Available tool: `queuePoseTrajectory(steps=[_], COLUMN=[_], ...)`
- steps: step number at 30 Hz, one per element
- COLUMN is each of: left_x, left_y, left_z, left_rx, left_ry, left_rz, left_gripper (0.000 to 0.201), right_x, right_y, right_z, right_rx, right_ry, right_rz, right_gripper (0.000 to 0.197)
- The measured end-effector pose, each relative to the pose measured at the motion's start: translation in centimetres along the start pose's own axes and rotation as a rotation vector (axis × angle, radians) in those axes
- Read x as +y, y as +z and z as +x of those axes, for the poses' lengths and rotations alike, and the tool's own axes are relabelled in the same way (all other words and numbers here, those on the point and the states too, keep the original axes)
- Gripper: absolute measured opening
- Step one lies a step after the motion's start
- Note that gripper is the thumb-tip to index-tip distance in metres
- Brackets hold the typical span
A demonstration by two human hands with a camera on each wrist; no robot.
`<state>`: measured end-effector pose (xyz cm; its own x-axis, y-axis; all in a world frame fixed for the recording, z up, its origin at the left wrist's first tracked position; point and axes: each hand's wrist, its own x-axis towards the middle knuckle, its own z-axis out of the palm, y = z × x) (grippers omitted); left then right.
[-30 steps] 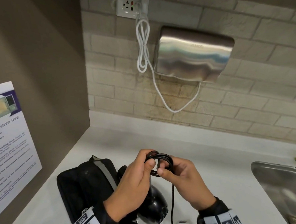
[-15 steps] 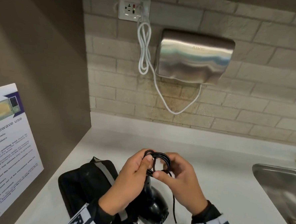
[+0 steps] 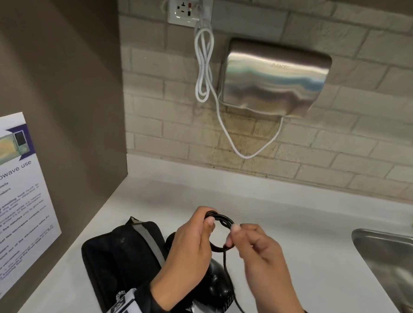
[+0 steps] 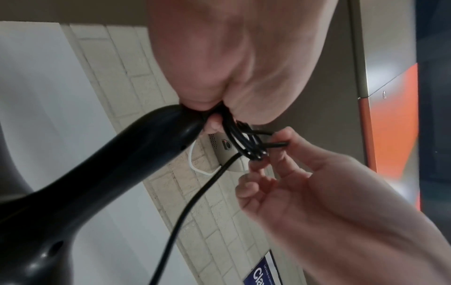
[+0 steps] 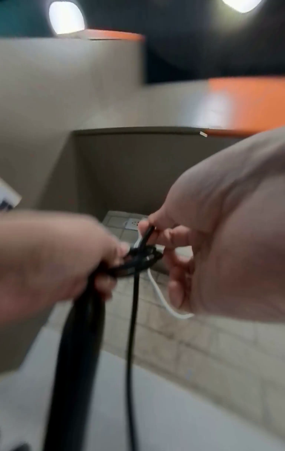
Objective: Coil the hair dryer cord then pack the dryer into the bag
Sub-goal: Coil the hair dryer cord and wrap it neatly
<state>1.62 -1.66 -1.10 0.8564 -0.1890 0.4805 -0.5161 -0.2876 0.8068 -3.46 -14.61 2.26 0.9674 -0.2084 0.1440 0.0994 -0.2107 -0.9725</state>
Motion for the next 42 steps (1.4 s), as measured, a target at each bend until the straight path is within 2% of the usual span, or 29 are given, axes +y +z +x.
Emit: queuePoseTrajectory(steps=[1, 3, 5, 9, 12, 14, 16, 18, 21, 23, 25, 27, 30, 33, 35, 36, 39, 40, 41, 42], left_x=[0.0, 0.3, 0.4, 0.5, 1.0, 1.4, 1.5, 1.4, 0.8, 0.4, 0.1, -0.3, -0.8, -0.8, -1.0, -1.1, -1.0, -0.9, -0.7, -0.6], left_y=[0.1, 0.2, 0.3, 0.6, 0.8, 0.9, 1.0, 1.1, 1.1, 1.1, 1.3, 1.3, 1.0, 0.8, 0.7, 0.6, 0.6, 0.7, 0.8, 0.9], left_z=[-0.2, -0.5, -0.6, -0.4, -0.4, -0.4, -0.3, -0.2, 0.0, 0.0, -0.1, 0.1, 0.5, 0.6, 0.8, 1.0, 1.2, 1.1, 1.0, 0.9], left_rx=[-0.008, -0.020, -0.012, 0.008, -0.006, -0.002, -0.006, -0.012, 0.009, 0.002, -0.013, 0.000, 0.042, 0.030, 0.057, 0.072, 0.060, 0.046, 0.032, 0.021], left_ry=[0.008, 0.027, 0.040, 0.055, 0.088, 0.106, 0.116, 0.122, 0.113, 0.119, 0.123, 0.127, 0.129, 0.141, 0.123, 0.112, 0.105, 0.109, 0.113, 0.115], left_rz=[0.008, 0.033, 0.048, 0.070, 0.086, 0.097, 0.102, 0.105, 0.098, 0.096, 0.098, 0.106, 0.107, 0.107, 0.089, 0.084, 0.085, 0.082, 0.079, 0.076], left_gripper=[0.021, 0.020, 0.019, 0.018, 0.017, 0.016, 0.016, 0.016, 0.022, 0.028, 0.028, 0.027, 0.029, 0.032, 0.034, 0.036, 0.040, 0.040, 0.038, 0.035], right_x=[-0.5, -1.1, -0.9, -0.8, -0.4, -0.4, -1.0, -1.3, -1.1, -0.7, -0.6, -1.3, -2.2, -2.6, -2.7, -2.7, -3.0, -3.0, -3.1, -3.2], right_y=[-0.6, -1.7, -2.5, -3.0, -3.2, -3.1, -3.4, -4.0, -4.7, -4.8, -5.3, -6.0, -7.8, -9.4, -10.3, -10.6, -11.1, -11.1, -11.1, -10.8], right_z=[0.0, -0.1, -0.4, -1.6, -1.7, -1.5, -1.3, -1.4, -1.4, -1.5, -1.6, -1.7, -1.6, -1.5, -1.7, -1.8, -2.1, -2.0, -2.0, -1.8], right_rx=[-0.048, -0.123, -0.159, -0.158, -0.120, -0.106, -0.081, -0.102, -0.213, -0.213, -0.235, -0.283, -0.437, -0.464, -0.394, -0.362, -0.286, -0.317, -0.401, -0.498], right_ry=[0.092, 0.164, 0.143, 0.034, 0.024, 0.092, 0.238, 0.305, 0.219, 0.189, 0.243, 0.342, 0.429, 0.301, 0.150, 0.094, 0.138, 0.180, 0.203, 0.198], right_rz=[0.084, 0.192, 0.219, 0.106, 0.078, 0.237, 0.520, 0.691, 0.697, 0.691, 0.720, 0.683, 0.458, 0.147, -0.049, -0.040, 0.368, 0.542, 0.753, 0.959], right_gripper=[0.044, 0.045, 0.045, 0.024, 0.035, 0.031, 0.027, 0.043, 0.069, 0.069, 0.064, 0.048, 0.031, 0.039, 0.048, 0.053, 0.057, 0.063, 0.061, 0.048])
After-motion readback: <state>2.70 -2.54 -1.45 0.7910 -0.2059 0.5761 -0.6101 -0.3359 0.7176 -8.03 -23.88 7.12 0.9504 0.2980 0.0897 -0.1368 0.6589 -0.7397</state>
